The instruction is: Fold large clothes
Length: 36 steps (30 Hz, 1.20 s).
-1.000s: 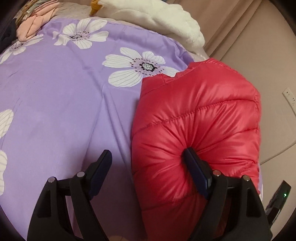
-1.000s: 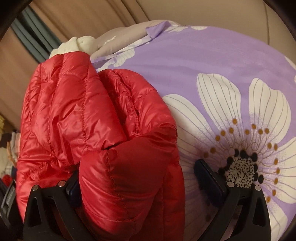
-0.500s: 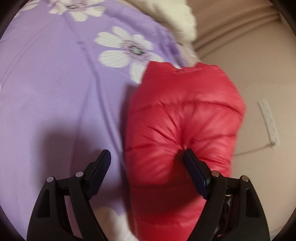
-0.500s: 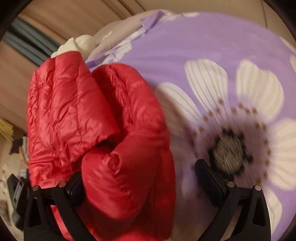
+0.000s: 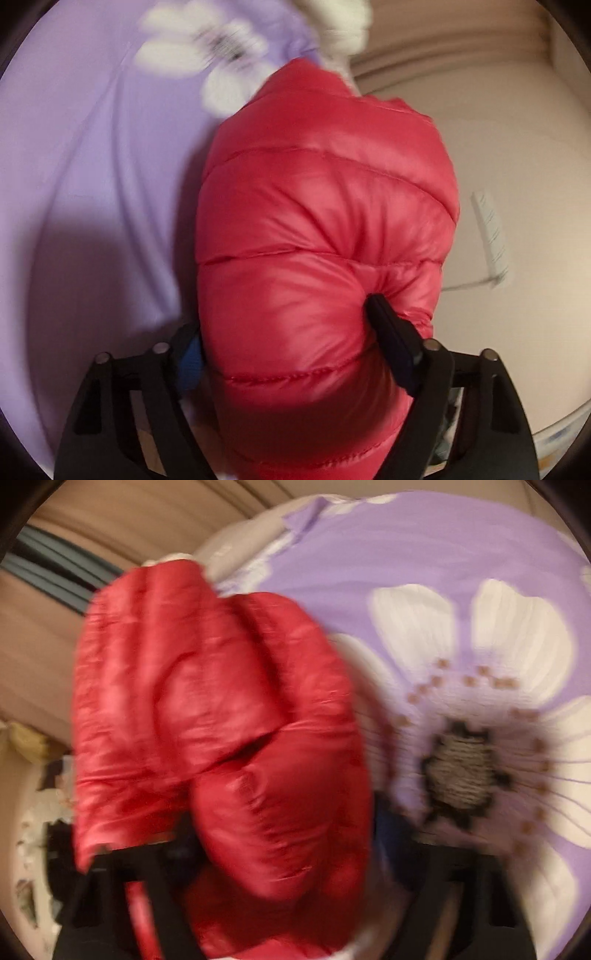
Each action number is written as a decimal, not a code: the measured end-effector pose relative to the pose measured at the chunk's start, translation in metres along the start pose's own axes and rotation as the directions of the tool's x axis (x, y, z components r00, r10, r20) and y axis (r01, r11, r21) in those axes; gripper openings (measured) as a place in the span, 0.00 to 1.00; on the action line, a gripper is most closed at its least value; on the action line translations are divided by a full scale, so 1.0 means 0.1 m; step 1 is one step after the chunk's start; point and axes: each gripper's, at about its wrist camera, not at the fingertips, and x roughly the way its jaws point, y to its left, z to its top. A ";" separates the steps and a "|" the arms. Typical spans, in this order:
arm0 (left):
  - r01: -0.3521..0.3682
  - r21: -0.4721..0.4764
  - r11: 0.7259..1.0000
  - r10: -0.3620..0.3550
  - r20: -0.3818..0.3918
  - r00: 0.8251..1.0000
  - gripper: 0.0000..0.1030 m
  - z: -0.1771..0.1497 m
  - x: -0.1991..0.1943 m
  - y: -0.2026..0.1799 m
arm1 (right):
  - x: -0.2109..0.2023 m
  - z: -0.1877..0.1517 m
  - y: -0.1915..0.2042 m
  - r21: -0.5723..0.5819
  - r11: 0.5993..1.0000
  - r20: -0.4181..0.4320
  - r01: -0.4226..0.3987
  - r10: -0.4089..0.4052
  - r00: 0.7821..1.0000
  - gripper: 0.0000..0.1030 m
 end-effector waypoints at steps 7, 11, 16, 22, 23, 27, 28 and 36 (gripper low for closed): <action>-0.065 0.145 0.987 0.057 0.060 0.997 0.72 -0.10 -0.09 -0.42 | -0.02 -0.06 -0.14 0.025 0.991 0.025 -0.133 0.133 0.991 0.44; -0.089 0.168 0.982 0.076 0.083 0.994 0.72 -0.10 -0.07 -0.49 | -0.01 -0.07 -0.17 0.037 0.988 0.011 -0.153 0.153 0.988 0.44; -0.114 0.196 0.974 0.096 0.097 0.991 0.72 -0.12 -0.07 -0.50 | 0.00 0.03 -0.31 0.061 0.983 0.007 -0.176 0.176 0.984 0.44; -0.138 0.216 0.967 0.115 0.114 0.987 0.73 -0.18 -0.10 -0.48 | 0.06 0.02 -0.34 0.044 0.984 0.002 -0.172 0.172 0.985 0.44; -0.137 0.213 0.967 0.115 0.114 0.987 0.73 -0.19 -0.11 -0.47 | 0.09 0.05 -0.32 0.039 0.985 0.007 -0.170 0.170 0.985 0.44; -0.131 0.216 0.967 0.108 0.115 0.987 0.72 -0.19 -0.11 -0.46 | 0.10 0.02 -0.28 0.032 0.984 0.024 -0.178 0.177 0.984 0.44; -0.127 0.219 0.968 0.104 0.114 0.988 0.72 -0.19 -0.12 -0.47 | 0.08 -0.01 -0.28 0.032 0.983 0.029 -0.183 0.182 0.983 0.44; -0.139 0.335 0.932 0.064 0.227 0.972 0.72 -0.26 -0.57 -0.83 | -0.17 -0.18 -0.07 0.036 0.952 0.027 -0.304 0.303 0.952 0.44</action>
